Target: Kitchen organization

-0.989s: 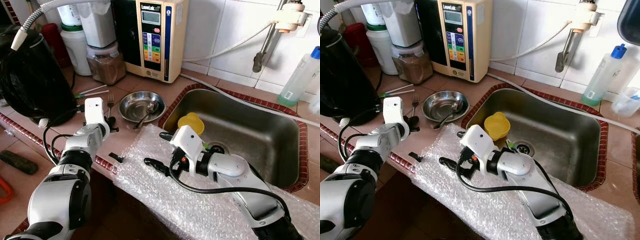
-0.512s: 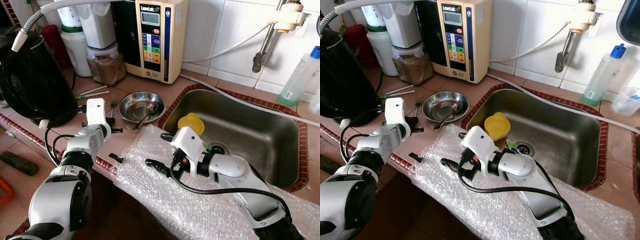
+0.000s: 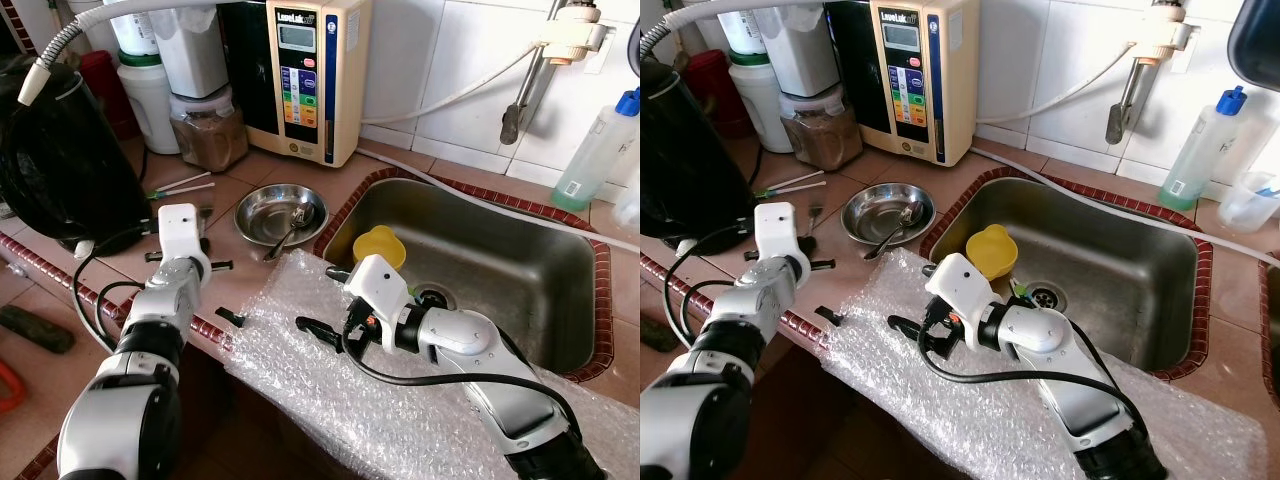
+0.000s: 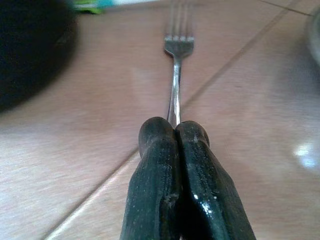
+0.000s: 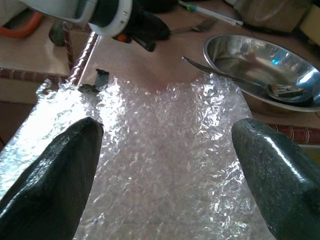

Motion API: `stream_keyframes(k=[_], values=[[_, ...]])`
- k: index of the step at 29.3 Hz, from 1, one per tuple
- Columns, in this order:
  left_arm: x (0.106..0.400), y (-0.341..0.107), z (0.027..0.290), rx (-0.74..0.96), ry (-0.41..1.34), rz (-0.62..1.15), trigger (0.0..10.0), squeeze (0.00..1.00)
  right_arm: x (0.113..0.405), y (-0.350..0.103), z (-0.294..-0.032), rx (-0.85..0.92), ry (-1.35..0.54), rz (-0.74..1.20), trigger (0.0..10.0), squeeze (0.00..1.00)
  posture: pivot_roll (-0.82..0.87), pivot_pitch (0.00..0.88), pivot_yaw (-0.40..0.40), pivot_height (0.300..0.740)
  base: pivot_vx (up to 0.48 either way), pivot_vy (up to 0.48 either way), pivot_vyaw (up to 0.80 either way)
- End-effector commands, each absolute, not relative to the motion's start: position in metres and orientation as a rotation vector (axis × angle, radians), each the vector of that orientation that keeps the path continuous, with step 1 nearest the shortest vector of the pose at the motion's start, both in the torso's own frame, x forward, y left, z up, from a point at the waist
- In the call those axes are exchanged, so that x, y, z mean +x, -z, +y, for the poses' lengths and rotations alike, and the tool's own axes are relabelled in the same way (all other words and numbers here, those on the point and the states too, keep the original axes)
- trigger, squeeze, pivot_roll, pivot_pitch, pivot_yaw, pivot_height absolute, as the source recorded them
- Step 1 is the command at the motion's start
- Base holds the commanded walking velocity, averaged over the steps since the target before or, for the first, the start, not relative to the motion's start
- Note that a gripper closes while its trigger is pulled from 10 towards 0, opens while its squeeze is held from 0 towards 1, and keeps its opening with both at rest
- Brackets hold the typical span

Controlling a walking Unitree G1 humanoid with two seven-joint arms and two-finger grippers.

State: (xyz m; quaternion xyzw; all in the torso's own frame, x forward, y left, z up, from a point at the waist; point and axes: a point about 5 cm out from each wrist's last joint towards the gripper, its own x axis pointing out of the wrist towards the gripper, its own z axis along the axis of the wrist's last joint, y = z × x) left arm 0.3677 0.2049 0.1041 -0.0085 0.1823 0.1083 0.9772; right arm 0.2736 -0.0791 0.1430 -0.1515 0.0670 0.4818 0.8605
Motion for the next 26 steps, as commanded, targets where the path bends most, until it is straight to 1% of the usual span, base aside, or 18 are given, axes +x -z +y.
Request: stream_keyframes(k=[1, 2, 4, 10, 15, 16, 17, 18, 26], values=[[0.368, -0.110, 0.209, 0.002, -0.248, 0.322, 0.0, 0.00, 0.279, -0.148, -0.081, -0.331, -0.984, 0.114, 10.0, 0.00, 0.11, 0.000, 0.037, 0.740, 0.000, 0.000, 0.00], [0.368, -0.111, 0.209, 0.003, -0.250, 0.316, 0.0, 0.00, 0.279, -0.148, -0.082, -0.332, -0.982, 0.113, 10.0, 0.00, 0.11, 0.000, 0.037, 0.740, 0.000, 0.000, 0.00], [0.370, -0.122, 0.207, 0.102, -0.239, 0.244, 0.0, 0.00, 0.281, -0.148, -0.082, -0.332, -0.971, 0.111, 10.0, 0.00, 0.11, 0.000, 0.034, 0.740, 0.000, 0.000, 0.00], [0.371, -0.134, 0.199, 0.089, -0.240, 0.183, 0.0, 0.00, 0.286, -0.148, -0.083, -0.334, -0.949, 0.107, 10.0, 0.00, 0.11, 0.000, 0.033, 0.740, 0.000, 0.000, 0.00], [0.371, -0.133, 0.200, 0.105, -0.238, 0.181, 0.0, 0.00, 0.287, -0.146, -0.084, -0.335, -0.940, 0.108, 10.0, 0.00, 0.11, 0.000, 0.032, 0.740, 0.000, 0.000, 0.00], [0.371, -0.132, 0.202, 0.117, -0.240, 0.186, 1.8, 0.00, 0.287, -0.146, -0.084, -0.335, -0.939, 0.109, 10.0, 0.00, 0.11, 0.000, 0.032, 0.740, 0.000, 0.000, 0.00], [0.371, -0.132, 0.204, 0.098, -0.243, 0.190, 7.5, 0.00, 0.286, -0.145, -0.084, -0.335, -0.939, 0.110, 10.0, 0.00, 0.11, 0.000, 0.031, 0.740, 0.000, 0.000, 0.00], [0.372, -0.132, 0.207, 0.071, -0.254, 0.192, 10.0, 1.00, 0.286, -0.145, -0.084, -0.335, -0.938, 0.111, 10.0, 0.00, 0.11, 0.000, 0.031, 0.740, 0.000, 0.000, 0.00], [0.375, -0.131, 0.217, 0.056, -0.294, 0.236, 10.0, 1.00, 0.286, -0.143, -0.085, -0.337, -0.936, 0.114, 10.0, 0.00, 0.10, 0.000, 0.034, 0.740, 0.000, 0.000, 0.00]])
